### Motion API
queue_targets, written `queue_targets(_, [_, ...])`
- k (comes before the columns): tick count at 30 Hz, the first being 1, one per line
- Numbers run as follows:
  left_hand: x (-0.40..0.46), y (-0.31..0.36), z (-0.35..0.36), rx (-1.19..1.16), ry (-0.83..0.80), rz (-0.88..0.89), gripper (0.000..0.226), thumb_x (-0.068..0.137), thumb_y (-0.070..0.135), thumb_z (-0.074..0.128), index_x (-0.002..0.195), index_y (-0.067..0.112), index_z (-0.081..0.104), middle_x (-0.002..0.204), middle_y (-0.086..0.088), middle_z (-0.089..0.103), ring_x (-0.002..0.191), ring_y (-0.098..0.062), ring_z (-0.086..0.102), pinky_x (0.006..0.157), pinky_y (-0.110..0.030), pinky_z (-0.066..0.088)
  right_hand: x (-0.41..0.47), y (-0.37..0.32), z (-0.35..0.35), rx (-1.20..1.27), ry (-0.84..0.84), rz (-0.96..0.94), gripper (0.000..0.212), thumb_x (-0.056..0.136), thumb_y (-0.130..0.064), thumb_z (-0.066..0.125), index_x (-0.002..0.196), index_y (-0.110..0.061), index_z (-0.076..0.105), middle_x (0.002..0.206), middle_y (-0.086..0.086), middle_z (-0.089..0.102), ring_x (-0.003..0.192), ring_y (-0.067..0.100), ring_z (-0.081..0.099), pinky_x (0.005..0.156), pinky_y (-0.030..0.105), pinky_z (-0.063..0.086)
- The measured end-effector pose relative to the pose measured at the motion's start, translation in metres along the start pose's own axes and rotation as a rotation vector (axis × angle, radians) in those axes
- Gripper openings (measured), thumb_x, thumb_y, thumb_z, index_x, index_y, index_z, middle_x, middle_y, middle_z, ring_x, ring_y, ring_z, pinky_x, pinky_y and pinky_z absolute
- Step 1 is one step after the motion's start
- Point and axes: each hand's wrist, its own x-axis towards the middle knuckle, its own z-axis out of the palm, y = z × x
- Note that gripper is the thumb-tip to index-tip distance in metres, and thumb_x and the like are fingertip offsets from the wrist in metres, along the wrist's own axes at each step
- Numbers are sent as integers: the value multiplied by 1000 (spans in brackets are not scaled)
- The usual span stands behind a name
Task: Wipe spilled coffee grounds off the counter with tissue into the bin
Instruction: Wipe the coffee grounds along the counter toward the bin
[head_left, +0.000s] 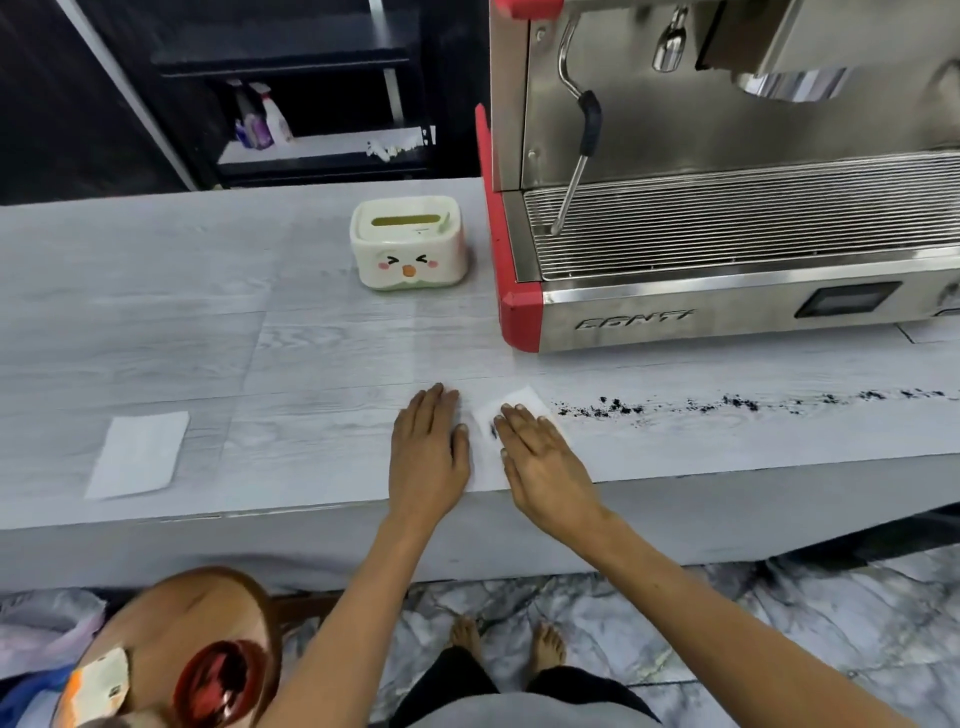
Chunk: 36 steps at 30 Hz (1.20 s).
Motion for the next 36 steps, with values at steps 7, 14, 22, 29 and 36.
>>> queue_targets(7, [6, 5, 2, 108, -40, -9, 53, 99, 35, 28, 147, 19, 44, 156, -6, 38, 145, -27, 32, 119, -49, 21, 10, -2, 2, 17, 9, 44, 48, 96, -23, 31, 134, -2, 52, 140, 16, 51, 132, 27, 45, 111, 42, 31])
queue_targets(14, [10, 4, 4, 125, -60, -7, 51, 100, 34, 31, 147, 20, 42, 157, -5, 37, 146, -26, 29, 119, -50, 21, 12, 2, 7, 15, 53, 119, 47, 97, -23, 31, 136, -3, 49, 144, 14, 47, 136, 25, 41, 114, 41, 29])
queue_targets(22, [9, 6, 3, 140, -87, -22, 54, 101, 38, 27, 150, 19, 37, 160, -6, 32, 148, -26, 25, 121, -50, 17, -6, 2, 12, -7, 81, 161, 45, 99, -21, 35, 140, -5, 45, 146, 12, 44, 139, 22, 37, 115, 40, 28])
queue_targets(29, [9, 6, 3, 148, -102, -30, 53, 102, 38, 29, 151, 20, 36, 161, -5, 30, 149, -25, 22, 121, -50, 15, 15, 1, 11, 10, 59, 133, 47, 98, -24, 32, 137, -5, 49, 144, 12, 47, 137, 23, 40, 115, 37, 26])
queue_targets(36, [10, 7, 2, 121, -98, -35, 56, 100, 41, 27, 151, 21, 37, 161, -4, 31, 150, -25, 21, 121, -50, 14, 2, 18, 9, -15, 98, 247, 44, 100, -21, 35, 140, -5, 45, 147, 12, 43, 138, 22, 37, 116, 40, 27])
